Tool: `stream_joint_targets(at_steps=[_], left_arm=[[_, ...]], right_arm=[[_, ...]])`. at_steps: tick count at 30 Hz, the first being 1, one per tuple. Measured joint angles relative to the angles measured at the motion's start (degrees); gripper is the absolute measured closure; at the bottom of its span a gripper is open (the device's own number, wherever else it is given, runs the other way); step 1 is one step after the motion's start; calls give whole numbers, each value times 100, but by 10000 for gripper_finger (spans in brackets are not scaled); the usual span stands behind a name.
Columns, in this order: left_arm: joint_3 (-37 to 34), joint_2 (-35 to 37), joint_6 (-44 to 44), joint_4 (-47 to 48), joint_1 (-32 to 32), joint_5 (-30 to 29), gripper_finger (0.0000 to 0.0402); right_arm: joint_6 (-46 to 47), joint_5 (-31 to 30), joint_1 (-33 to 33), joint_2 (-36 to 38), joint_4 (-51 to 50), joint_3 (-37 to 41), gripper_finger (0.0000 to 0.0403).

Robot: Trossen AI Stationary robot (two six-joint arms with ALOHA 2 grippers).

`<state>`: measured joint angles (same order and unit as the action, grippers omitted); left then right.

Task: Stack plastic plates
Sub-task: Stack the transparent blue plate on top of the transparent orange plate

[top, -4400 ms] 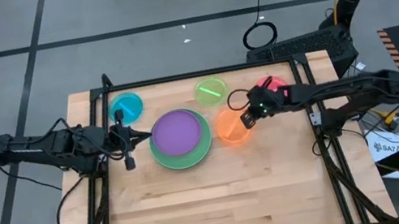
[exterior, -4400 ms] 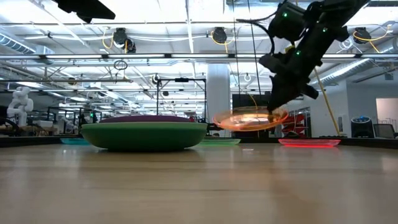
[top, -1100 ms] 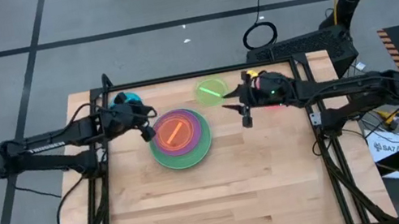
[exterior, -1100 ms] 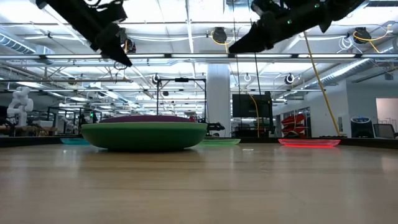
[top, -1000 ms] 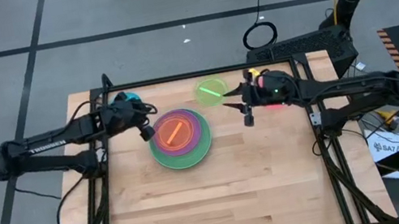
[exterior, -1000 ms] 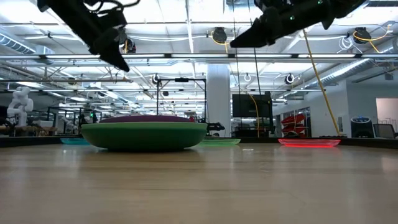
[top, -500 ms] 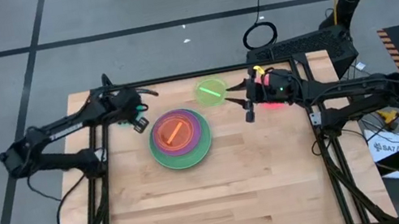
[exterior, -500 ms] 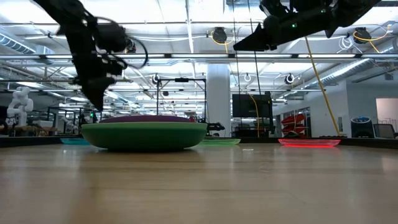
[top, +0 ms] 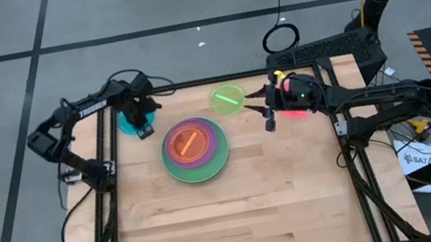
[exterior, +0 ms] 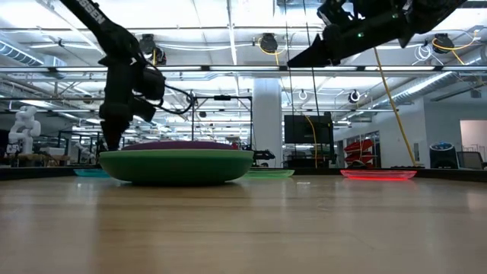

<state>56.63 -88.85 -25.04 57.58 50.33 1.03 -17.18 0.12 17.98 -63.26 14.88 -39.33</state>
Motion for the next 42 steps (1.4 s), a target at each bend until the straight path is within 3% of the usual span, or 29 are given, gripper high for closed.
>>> stream_joint_targets(at_steps=[11,15,25,42], left_arm=[[-217,-80,-595,-427,-32,206,299],[-523,-88,-594,-702,-119,-98,270],[-770,-88,-482,-1348,-162,-307,266],[-772,-86,-23,-1440,-171,-247,266]], right_arm=[[71,0,0,0,-370,2,275],[150,0,0,0,-440,2,275],[152,0,0,0,-446,2,275],[152,-2,0,0,-449,2,275]])
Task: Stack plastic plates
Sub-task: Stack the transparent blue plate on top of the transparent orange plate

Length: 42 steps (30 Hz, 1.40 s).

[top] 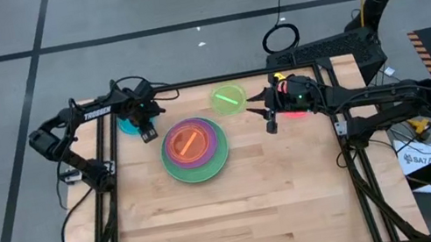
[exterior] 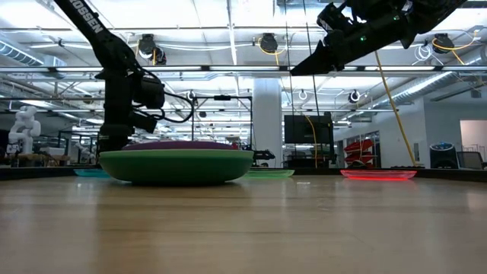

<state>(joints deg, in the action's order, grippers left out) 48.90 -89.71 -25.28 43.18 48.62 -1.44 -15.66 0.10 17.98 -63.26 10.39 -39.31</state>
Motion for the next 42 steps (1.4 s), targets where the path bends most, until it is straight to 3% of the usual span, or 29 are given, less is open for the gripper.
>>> stream_joint_targets(at_steps=[20,25,42], left_arm=[[-7,-226,207,-45,-39,93,266],[22,-545,254,-46,-63,-277,265],[4,-496,433,-110,-55,-270,271]], right_arm=[[-2,-1,-2,0,-1,0,275],[-2,-2,-2,0,-2,0,275],[-20,-24,-2,0,1,0,275]])
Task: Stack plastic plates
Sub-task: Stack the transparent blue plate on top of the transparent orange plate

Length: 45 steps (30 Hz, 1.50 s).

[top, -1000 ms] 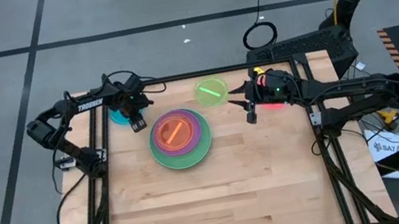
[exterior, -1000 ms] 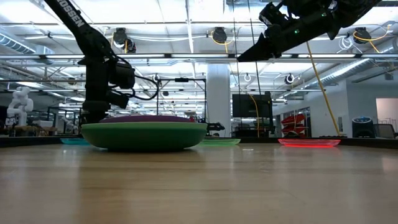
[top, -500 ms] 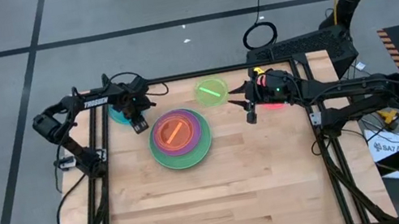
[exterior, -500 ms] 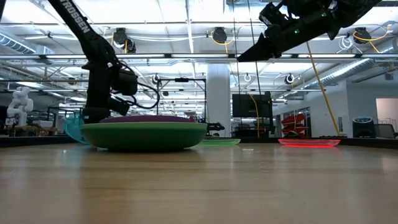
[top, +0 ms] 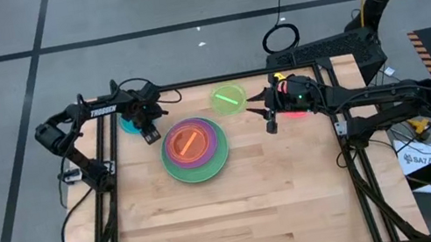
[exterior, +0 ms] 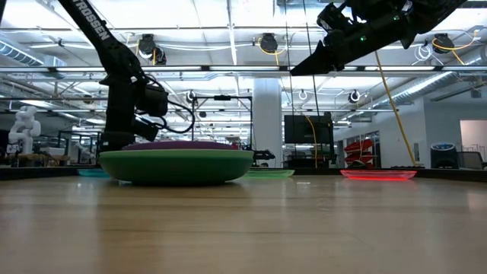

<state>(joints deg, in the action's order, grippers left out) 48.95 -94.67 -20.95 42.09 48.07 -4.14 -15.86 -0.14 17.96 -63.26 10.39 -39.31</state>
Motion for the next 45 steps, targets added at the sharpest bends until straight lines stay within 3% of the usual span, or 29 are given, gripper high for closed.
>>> stream_joint_targets(at_steps=[13,20,29,37,45], left_arm=[[-2,-4,169,-95,7,-244,377],[-33,320,261,64,-176,-320,396],[-31,1388,579,436,-491,-356,398],[-20,2367,925,483,-1249,-387,399],[-11,2904,1068,399,-2567,-391,400]], right_arm=[[-2,0,0,0,0,0,275],[-2,0,0,0,2,0,275],[-2,0,0,0,2,0,275],[-2,0,0,0,6,0,275],[7,0,0,0,7,0,275]])
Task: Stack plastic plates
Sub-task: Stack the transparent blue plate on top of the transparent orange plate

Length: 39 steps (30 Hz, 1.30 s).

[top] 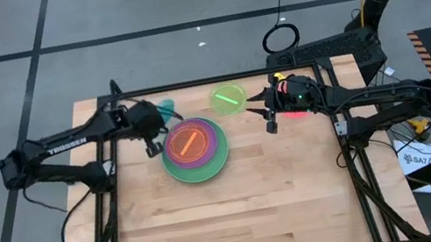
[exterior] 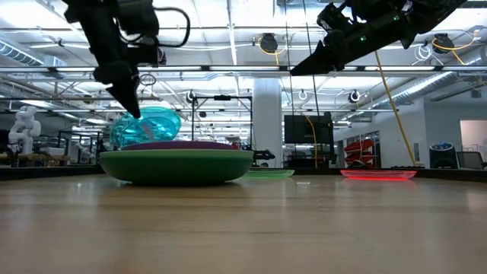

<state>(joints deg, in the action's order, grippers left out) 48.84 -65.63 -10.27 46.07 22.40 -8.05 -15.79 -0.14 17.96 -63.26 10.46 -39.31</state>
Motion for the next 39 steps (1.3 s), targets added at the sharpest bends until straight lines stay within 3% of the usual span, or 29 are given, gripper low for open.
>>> stream_joint_targets(at_steps=[8,17,30,39], left_arm=[[0,14,342,-387,-1277,-81,400],[2,-163,710,-975,-2091,-96,400],[2,-822,1141,-989,-2361,-96,379],[2,-817,1526,-987,-2359,-96,353]], right_arm=[[7,0,0,0,2,0,275],[11,0,0,0,52,0,275],[11,0,0,-2,46,0,275],[57,2,0,-2,44,0,275]])
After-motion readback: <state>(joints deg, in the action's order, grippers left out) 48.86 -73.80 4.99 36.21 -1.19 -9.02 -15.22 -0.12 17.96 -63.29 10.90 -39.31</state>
